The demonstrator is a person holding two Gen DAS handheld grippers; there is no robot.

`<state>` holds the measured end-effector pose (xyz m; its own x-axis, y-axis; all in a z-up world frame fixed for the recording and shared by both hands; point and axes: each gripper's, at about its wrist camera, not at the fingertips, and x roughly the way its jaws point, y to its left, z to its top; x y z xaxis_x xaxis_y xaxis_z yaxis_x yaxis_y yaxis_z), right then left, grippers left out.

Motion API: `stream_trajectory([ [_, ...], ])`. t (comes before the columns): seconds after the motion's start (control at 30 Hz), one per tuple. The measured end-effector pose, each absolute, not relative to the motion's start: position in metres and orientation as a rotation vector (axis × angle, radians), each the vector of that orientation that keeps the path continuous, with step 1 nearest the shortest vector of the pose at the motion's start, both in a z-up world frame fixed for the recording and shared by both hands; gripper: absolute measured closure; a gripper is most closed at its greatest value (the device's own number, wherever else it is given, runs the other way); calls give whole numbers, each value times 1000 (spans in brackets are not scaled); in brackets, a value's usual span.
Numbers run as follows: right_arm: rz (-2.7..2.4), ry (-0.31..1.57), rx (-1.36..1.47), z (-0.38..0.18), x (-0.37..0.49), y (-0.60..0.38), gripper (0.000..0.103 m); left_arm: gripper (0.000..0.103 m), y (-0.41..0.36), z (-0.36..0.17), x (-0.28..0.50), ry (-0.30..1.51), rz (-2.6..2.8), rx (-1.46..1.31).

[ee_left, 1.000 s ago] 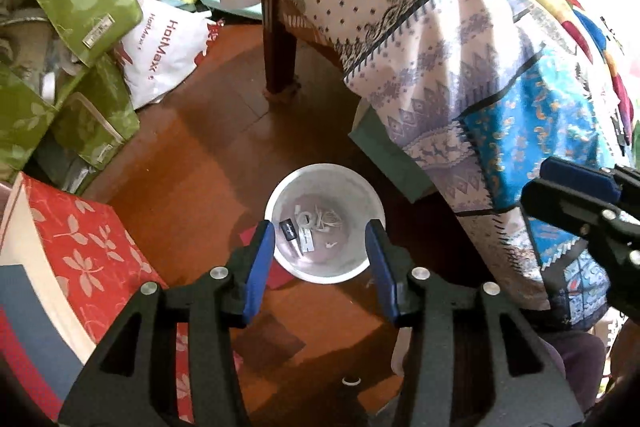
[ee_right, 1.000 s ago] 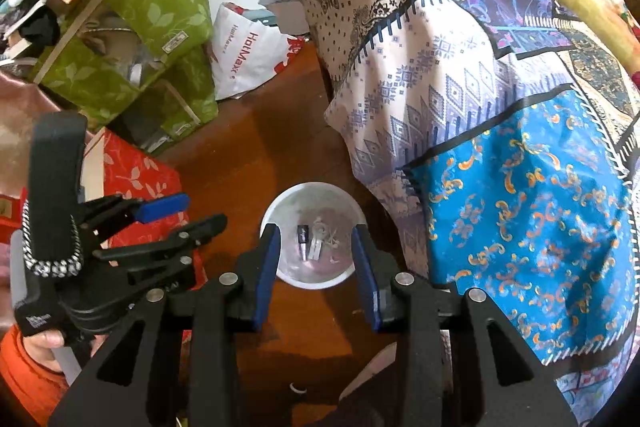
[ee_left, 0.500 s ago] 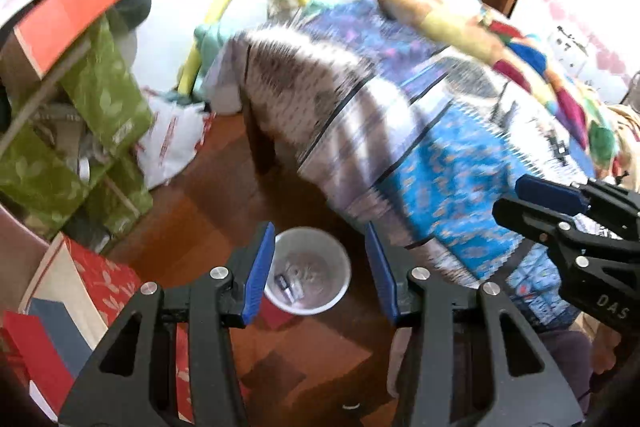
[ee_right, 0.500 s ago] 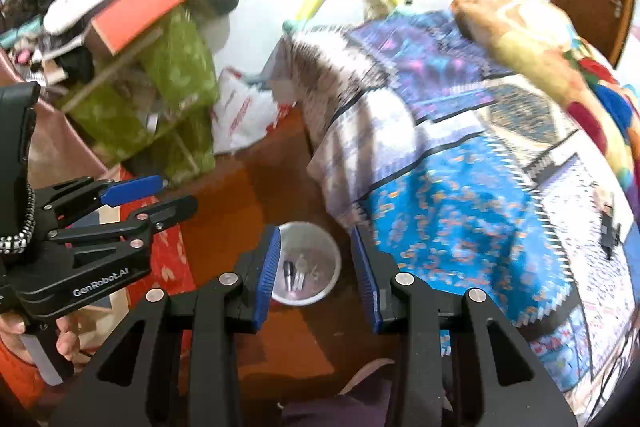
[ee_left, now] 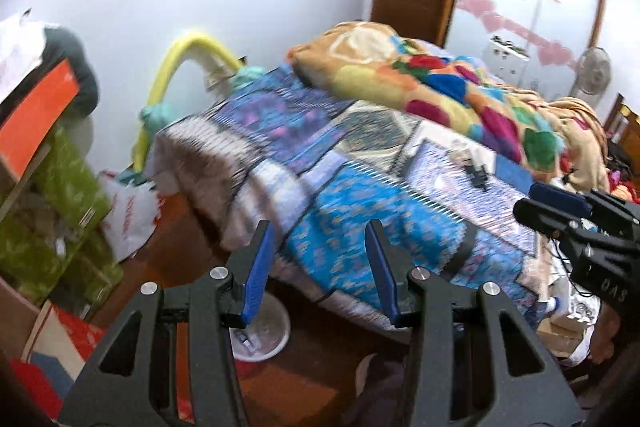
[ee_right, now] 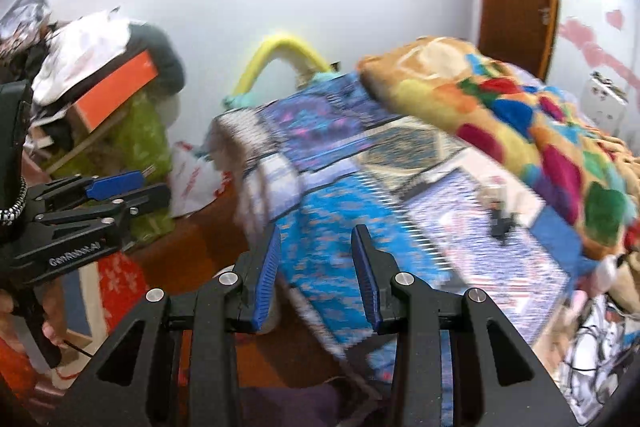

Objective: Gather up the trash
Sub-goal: 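Grasp the clear plastic bag with the left tool while the right tool grasps a black marker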

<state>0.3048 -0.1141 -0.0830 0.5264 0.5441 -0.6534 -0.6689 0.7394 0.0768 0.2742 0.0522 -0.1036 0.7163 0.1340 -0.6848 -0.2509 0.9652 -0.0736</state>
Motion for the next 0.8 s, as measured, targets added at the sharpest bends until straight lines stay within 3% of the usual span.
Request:
stream_trajectory([
  [0.3,572,713,-102,-86,348,-200,70,51,-4,-98,328,661,125,-160],
  [0.8,463,807,-34,-140,437,-255,70,49,-73,-144,440,689,-18,-60],
])
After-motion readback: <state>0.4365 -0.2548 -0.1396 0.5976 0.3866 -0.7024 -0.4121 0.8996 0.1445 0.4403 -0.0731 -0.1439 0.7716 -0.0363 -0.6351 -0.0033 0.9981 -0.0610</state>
